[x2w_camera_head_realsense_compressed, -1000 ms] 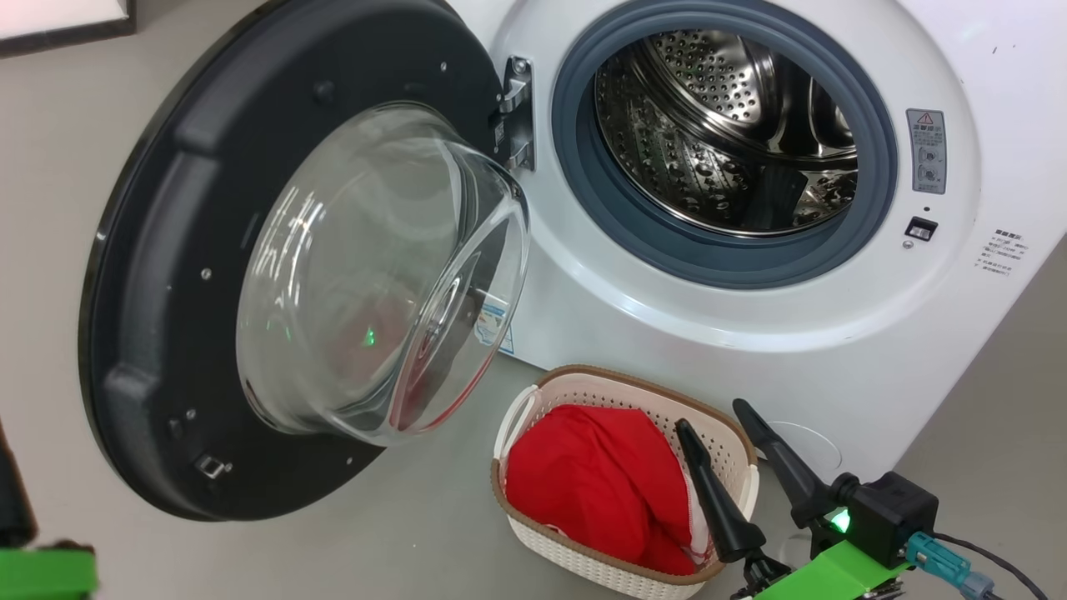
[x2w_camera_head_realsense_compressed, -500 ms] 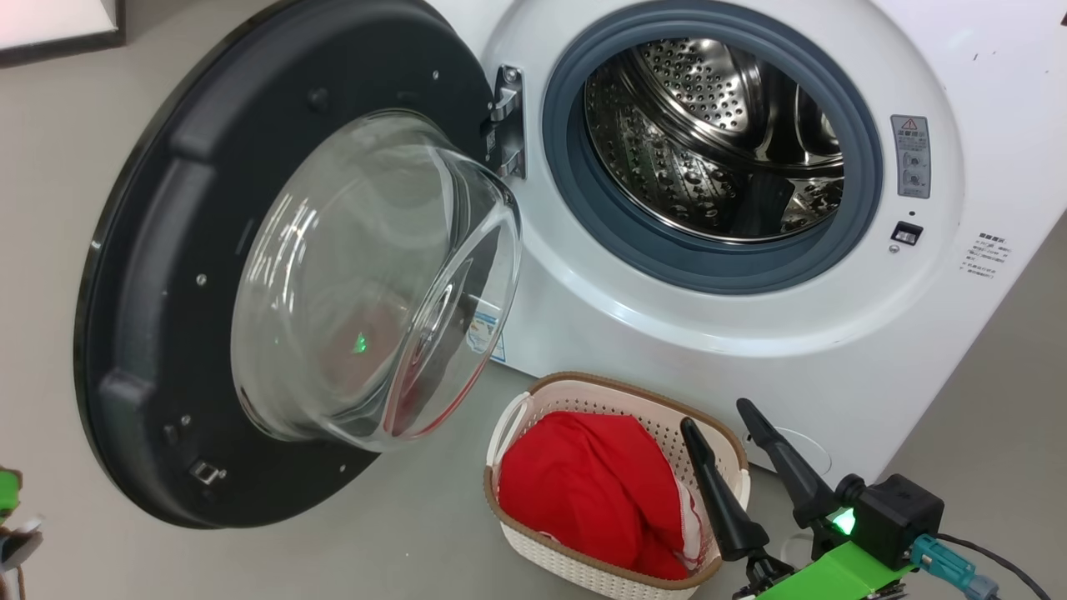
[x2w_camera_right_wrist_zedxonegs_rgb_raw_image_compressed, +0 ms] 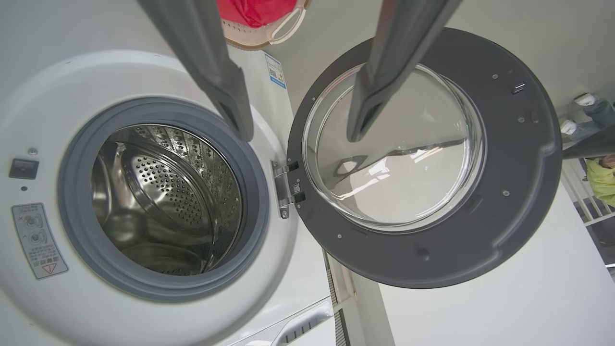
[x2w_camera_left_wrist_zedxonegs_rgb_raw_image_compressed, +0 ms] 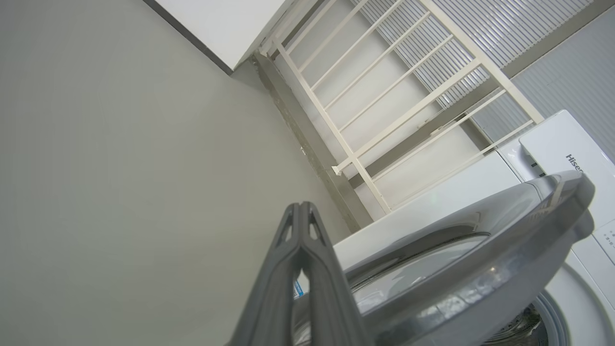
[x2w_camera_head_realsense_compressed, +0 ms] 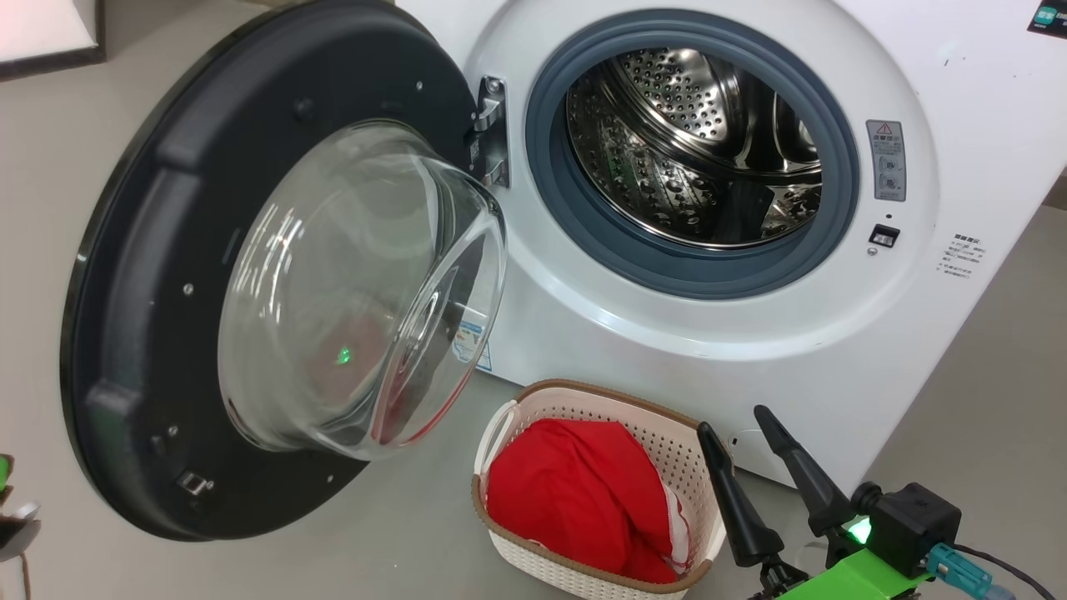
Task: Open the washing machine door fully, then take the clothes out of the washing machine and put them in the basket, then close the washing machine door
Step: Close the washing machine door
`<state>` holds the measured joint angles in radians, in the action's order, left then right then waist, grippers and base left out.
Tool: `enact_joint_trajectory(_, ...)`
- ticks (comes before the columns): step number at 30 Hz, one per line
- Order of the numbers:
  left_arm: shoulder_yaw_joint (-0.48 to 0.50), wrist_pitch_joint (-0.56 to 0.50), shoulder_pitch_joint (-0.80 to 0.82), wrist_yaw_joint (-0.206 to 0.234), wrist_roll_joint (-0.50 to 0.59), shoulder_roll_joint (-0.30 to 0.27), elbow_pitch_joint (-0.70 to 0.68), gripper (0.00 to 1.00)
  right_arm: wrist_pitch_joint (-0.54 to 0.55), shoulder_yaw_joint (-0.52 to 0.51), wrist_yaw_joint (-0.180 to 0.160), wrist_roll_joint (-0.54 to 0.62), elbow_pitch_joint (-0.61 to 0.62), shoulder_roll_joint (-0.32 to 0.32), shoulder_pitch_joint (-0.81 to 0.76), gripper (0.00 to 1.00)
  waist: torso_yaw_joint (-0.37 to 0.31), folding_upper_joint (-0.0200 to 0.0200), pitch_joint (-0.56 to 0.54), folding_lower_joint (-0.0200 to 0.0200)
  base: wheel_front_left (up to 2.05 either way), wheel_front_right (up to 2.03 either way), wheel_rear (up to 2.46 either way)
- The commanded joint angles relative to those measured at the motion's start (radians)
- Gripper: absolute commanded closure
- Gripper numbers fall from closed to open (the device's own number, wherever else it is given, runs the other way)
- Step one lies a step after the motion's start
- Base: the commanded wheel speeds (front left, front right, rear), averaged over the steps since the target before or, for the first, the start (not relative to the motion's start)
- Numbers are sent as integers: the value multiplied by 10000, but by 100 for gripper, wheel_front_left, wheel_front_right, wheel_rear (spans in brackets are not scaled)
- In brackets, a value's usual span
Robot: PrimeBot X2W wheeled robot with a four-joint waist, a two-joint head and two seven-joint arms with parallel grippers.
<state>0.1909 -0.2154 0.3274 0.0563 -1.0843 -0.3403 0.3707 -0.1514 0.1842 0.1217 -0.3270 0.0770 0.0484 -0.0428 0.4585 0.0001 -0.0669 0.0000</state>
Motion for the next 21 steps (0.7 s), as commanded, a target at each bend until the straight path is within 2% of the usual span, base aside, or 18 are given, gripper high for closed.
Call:
enact_joint_trajectory(1, 285, -77, 554, -139, -54, -452, -161, 100, -3, 216, 90, 16, 323, 18, 197, 0, -28, -1, -2, 0, 0, 0, 0)
enact_joint_trajectory(8, -48, -570, 740, -457, -298, -309, -29, 100, 46, 219, 90, 42, 399, 18, 160, 0, -153, -1, 11, 0, 0, 0, 0)
enact_joint_trajectory(21, -287, -969, 706, -697, -441, -319, -267, 100, 55, 185, 90, 68, 453, 18, 136, 0, -226, -1, 63, 0, 0, 0, 0)
